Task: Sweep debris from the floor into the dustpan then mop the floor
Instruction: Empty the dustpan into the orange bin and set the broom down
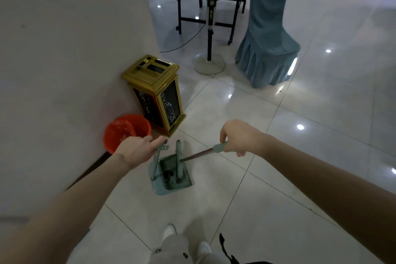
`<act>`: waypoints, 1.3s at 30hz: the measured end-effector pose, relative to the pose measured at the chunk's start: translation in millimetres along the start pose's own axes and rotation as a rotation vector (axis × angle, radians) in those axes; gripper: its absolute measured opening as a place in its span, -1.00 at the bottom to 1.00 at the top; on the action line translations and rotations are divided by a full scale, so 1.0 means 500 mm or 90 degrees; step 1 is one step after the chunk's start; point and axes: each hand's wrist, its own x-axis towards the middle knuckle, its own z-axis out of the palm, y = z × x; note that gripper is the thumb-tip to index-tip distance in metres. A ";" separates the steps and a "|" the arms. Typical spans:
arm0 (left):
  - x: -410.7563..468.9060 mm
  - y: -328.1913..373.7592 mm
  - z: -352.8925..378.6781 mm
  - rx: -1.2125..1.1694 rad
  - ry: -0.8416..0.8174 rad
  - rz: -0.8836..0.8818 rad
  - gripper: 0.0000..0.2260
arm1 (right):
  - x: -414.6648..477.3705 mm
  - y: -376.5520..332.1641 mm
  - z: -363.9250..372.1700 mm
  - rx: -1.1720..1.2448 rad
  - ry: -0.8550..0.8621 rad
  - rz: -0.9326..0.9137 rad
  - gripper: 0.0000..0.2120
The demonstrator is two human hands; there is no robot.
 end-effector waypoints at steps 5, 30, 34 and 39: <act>0.099 -0.045 0.007 -0.036 -0.017 0.014 -0.61 | 0.084 -0.064 -0.079 0.059 0.141 0.000 -0.87; 0.568 -0.336 0.170 -0.184 0.105 0.158 -0.71 | 0.568 -0.234 -0.237 0.177 0.273 0.073 -0.59; 0.612 -0.356 0.192 -0.216 0.174 0.101 -0.72 | 0.624 -0.254 -0.253 0.181 0.317 0.062 -0.64; 0.649 -0.378 0.199 -0.240 0.134 0.023 -0.69 | 0.684 -0.285 -0.293 0.165 0.350 0.040 -0.68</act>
